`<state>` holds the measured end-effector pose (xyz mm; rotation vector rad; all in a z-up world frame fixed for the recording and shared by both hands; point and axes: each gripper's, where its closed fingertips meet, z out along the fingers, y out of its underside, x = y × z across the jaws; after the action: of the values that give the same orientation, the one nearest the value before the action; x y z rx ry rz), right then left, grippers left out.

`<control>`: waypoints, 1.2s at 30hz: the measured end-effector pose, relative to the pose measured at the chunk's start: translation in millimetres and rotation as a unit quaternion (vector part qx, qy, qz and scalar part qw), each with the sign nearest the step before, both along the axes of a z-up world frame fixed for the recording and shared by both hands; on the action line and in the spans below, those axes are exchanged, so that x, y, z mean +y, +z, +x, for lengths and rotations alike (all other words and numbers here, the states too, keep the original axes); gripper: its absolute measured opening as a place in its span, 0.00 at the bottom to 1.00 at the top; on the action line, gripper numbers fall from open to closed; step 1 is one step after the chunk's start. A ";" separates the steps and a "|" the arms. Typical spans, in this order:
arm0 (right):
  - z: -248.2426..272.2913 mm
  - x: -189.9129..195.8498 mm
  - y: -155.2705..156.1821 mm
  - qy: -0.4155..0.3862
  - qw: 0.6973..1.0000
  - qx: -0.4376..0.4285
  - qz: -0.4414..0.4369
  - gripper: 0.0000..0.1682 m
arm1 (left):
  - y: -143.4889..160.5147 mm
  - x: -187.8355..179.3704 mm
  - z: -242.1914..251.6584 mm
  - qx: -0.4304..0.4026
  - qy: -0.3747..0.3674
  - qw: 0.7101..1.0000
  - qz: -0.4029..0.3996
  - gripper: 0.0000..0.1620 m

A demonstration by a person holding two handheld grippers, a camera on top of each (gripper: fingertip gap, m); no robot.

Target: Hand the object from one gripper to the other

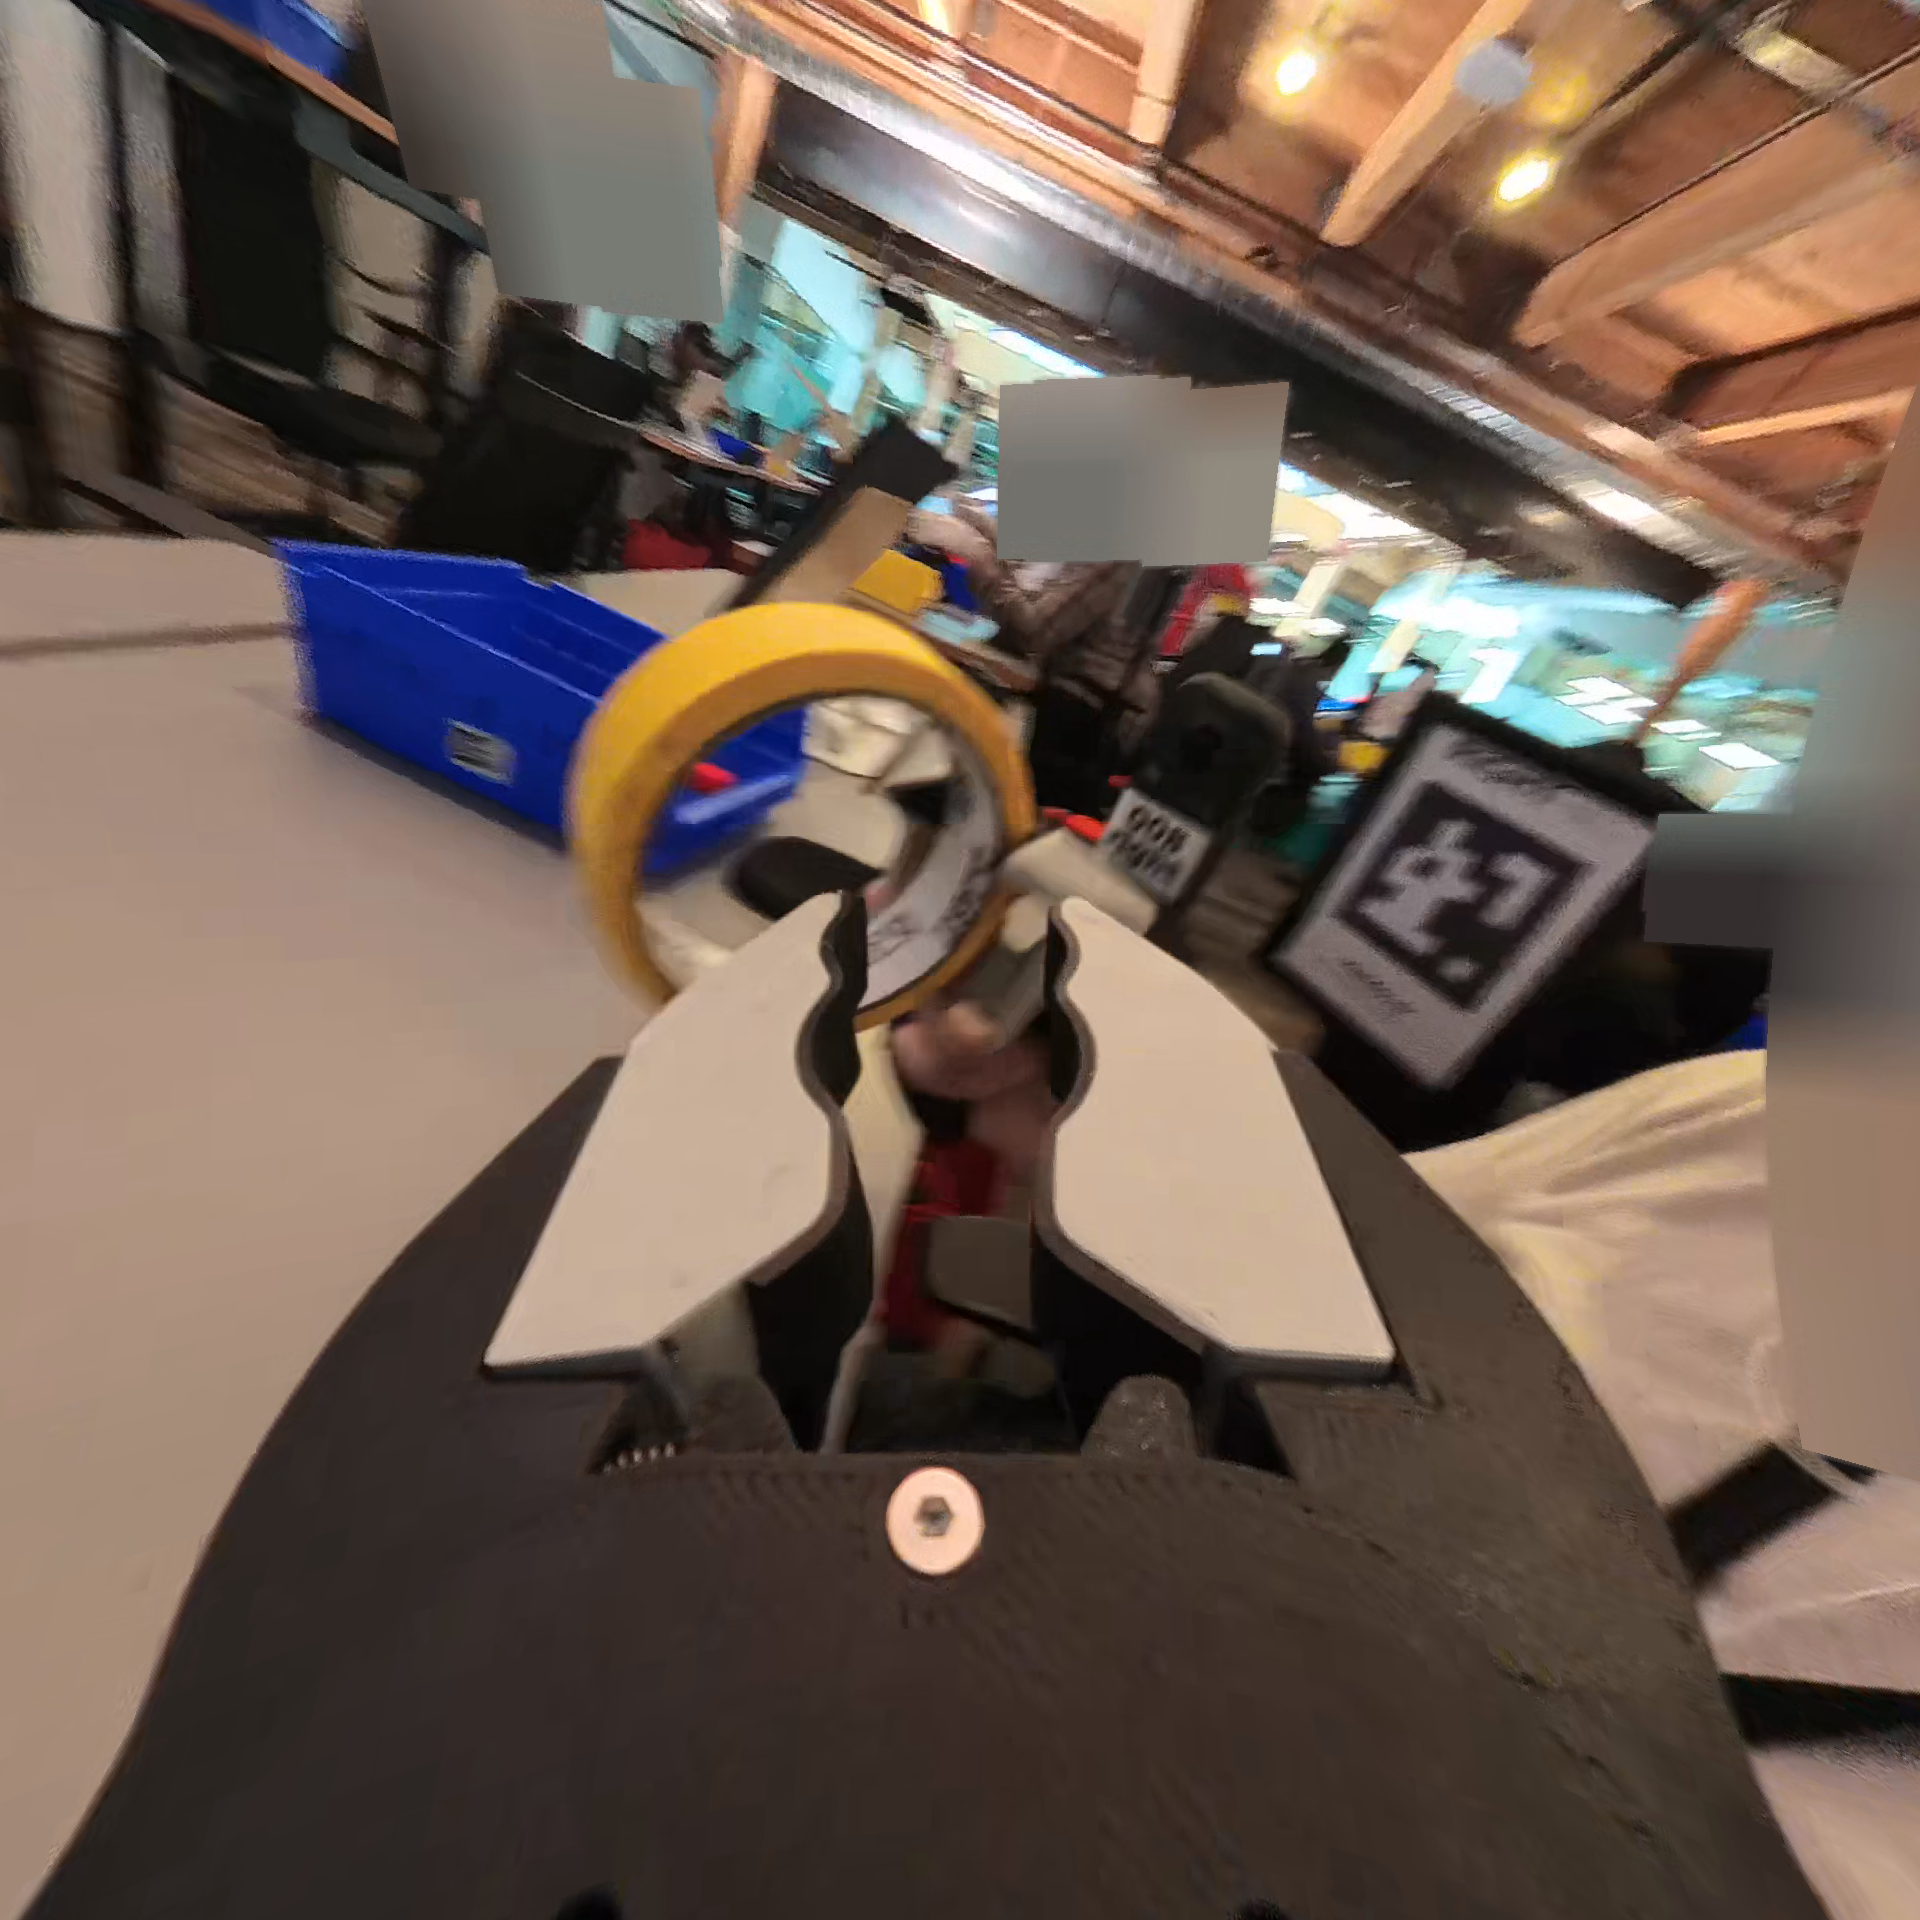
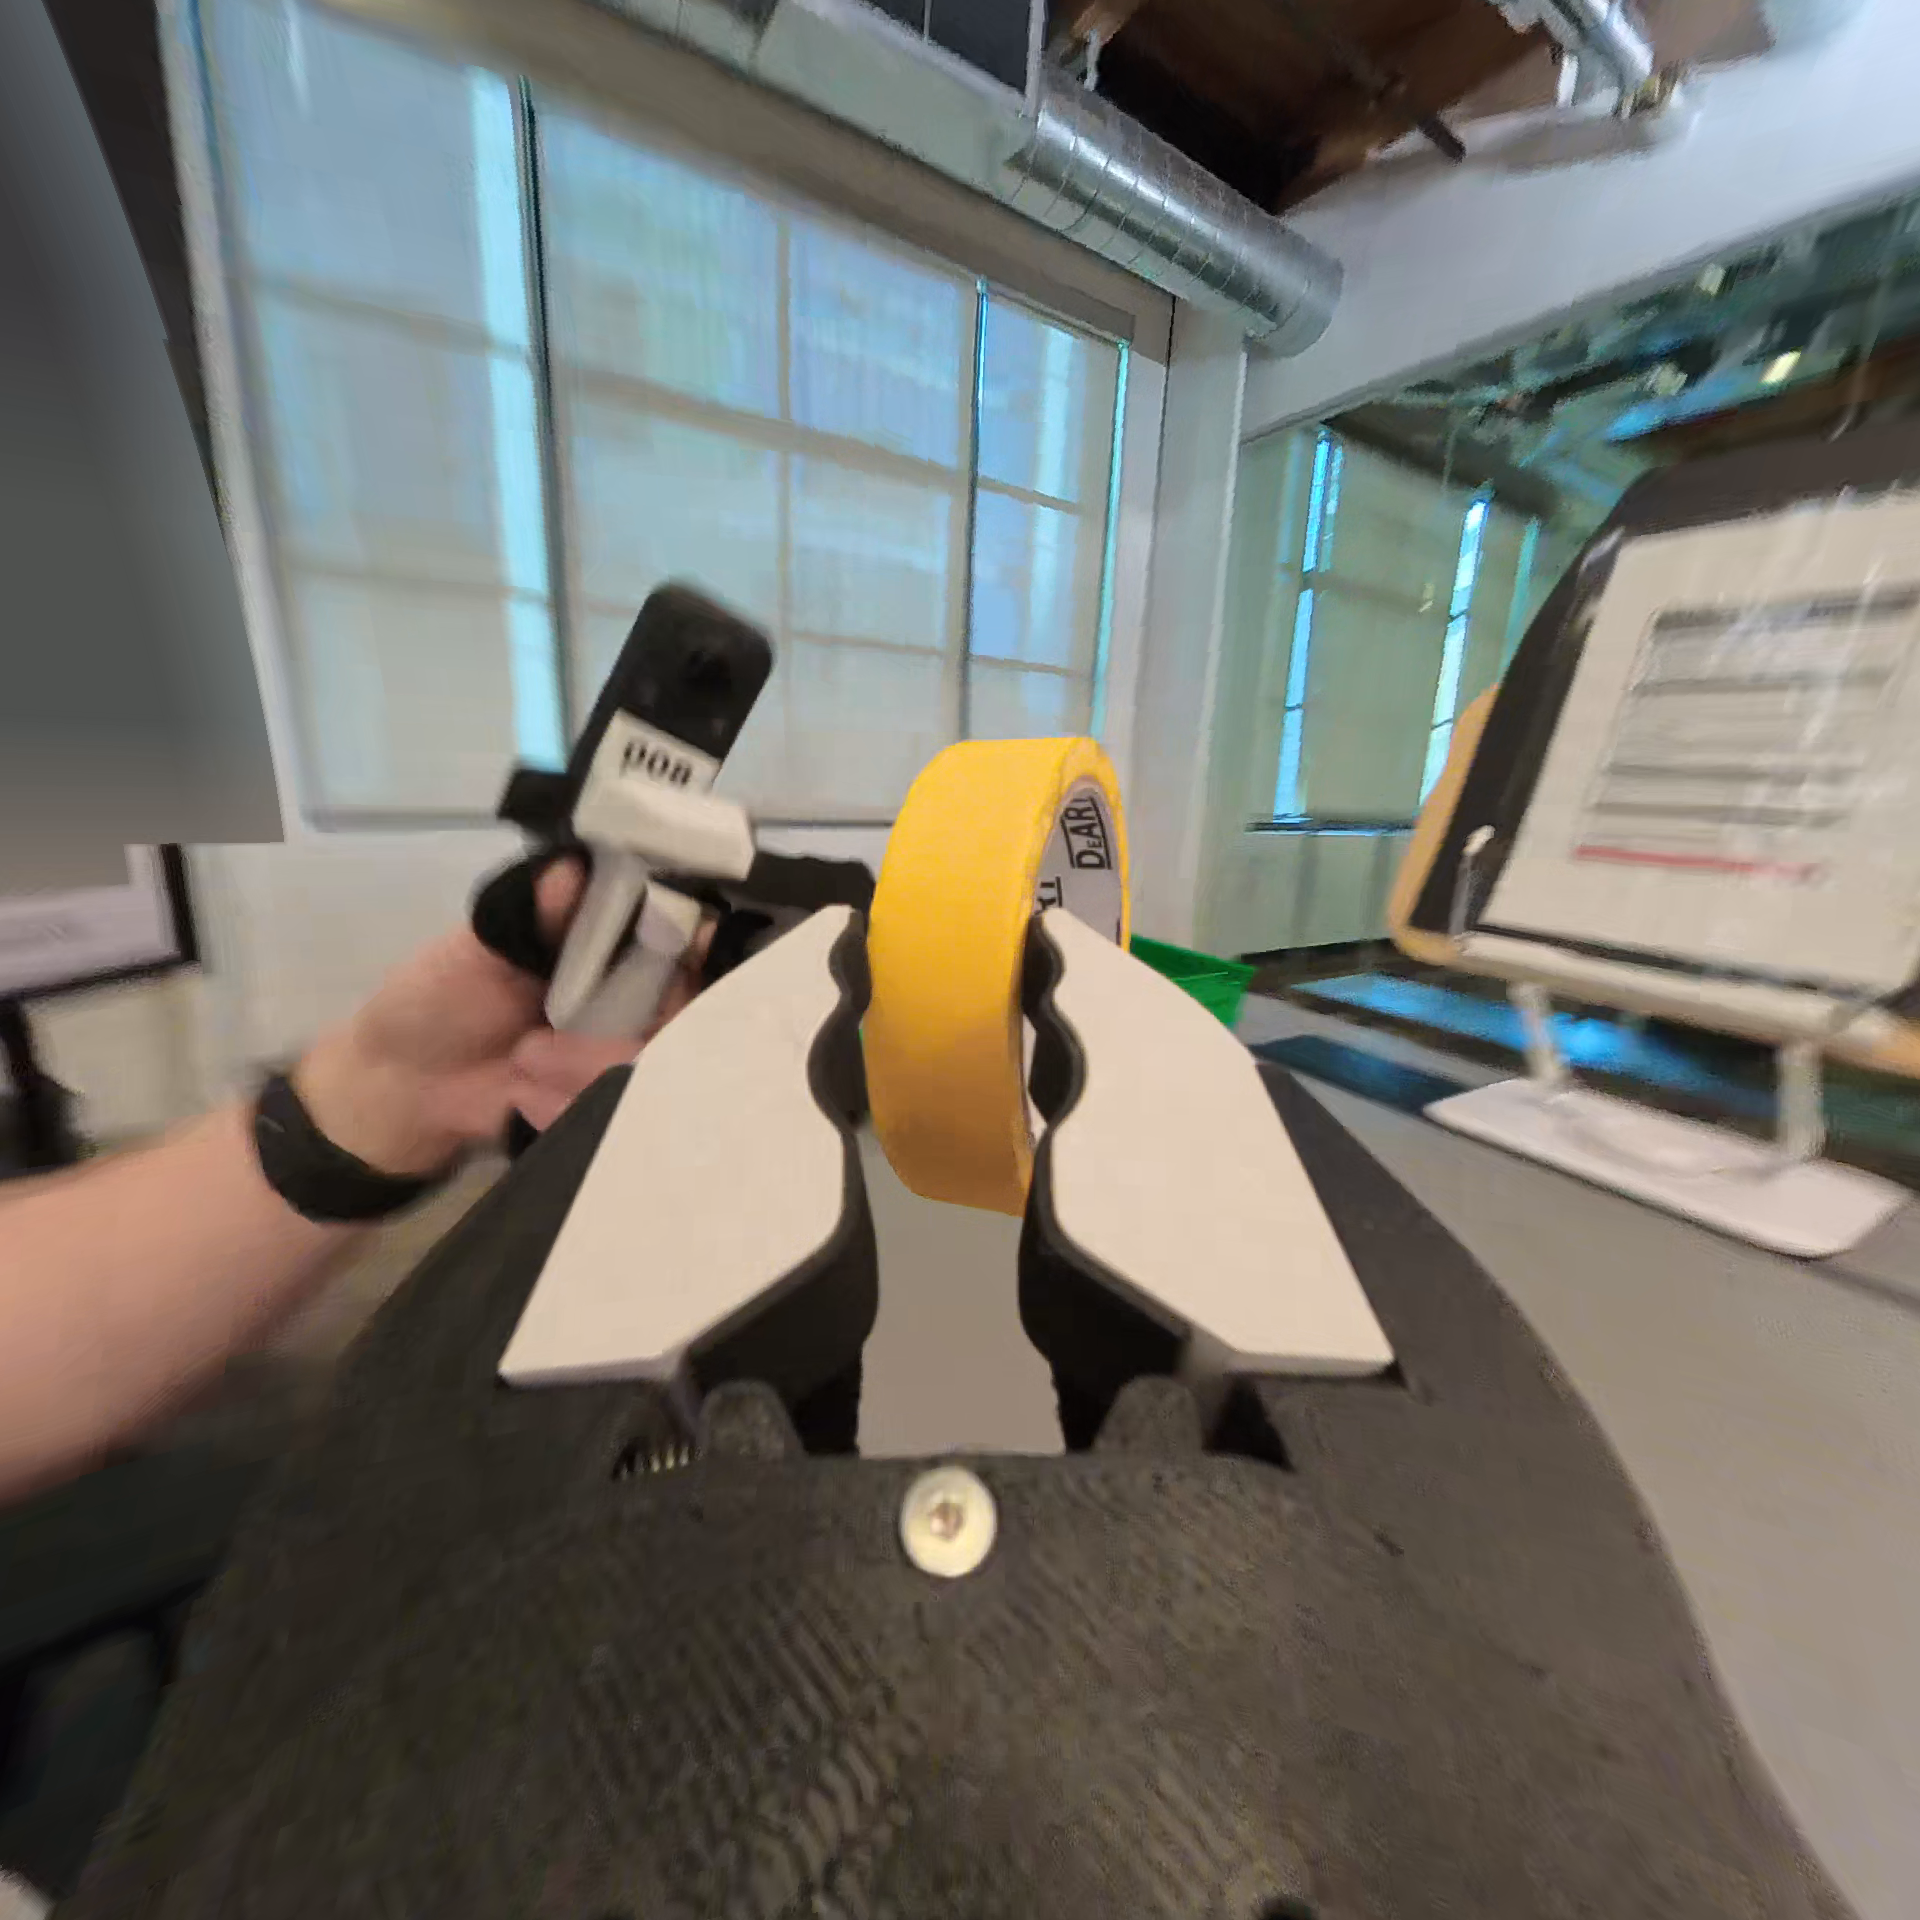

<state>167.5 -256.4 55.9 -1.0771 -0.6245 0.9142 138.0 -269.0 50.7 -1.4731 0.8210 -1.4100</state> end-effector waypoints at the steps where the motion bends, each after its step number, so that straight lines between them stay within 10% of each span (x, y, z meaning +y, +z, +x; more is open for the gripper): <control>1: 7.7 2.5 3.0 0.031 0.998 0.035 -0.037 0.17 | -4.5 9.6 -10.9 0.017 0.048 0.998 0.028 0.21; 5: 22.3 13.7 2.1 0.136 0.967 0.131 -0.169 0.17 | -26.1 41.8 -42.1 0.109 0.205 0.967 0.101 0.31; 11: -0.7 5.8 -9.3 0.166 0.959 0.119 -0.196 0.17 | -41.7 54.0 -17.4 0.172 0.210 0.958 0.094 0.34; 14: -10.3 -0.3 -10.6 0.160 0.966 0.082 -0.187 0.17 | -52.6 53.1 0.5 0.180 0.150 0.970 0.070 0.13; 19: 1.0 -23.1 5.0 0.166 0.983 0.030 -0.072 0.38 | -51.4 40.8 9.2 0.079 0.017 0.993 -0.086 0.06; 23: 32.4 1.8 2.5 -0.015 0.991 -0.079 0.110 0.38 | -45.0 30.4 3.7 -0.049 -0.096 0.955 -0.275 0.06; 32: -41.0 -1.8 -12.3 -0.007 0.914 -0.306 0.267 0.37 | -78.6 -3.1 30.8 0.048 -0.144 0.940 -0.306 0.06; 34: -44.8 -0.9 -13.2 -0.011 0.898 -0.330 0.292 0.08 | -80.3 -10.3 33.1 0.071 -0.151 0.947 -0.274 0.06; 36: -41.1 7.1 -14.0 0.001 0.913 -0.331 0.239 0.06 | -71.4 -7.5 28.9 0.058 -0.137 0.963 -0.225 0.16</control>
<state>126.3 -249.3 41.9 -0.9201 -1.3344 0.3350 166.9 -276.4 -20.8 -1.8532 0.8347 -1.8187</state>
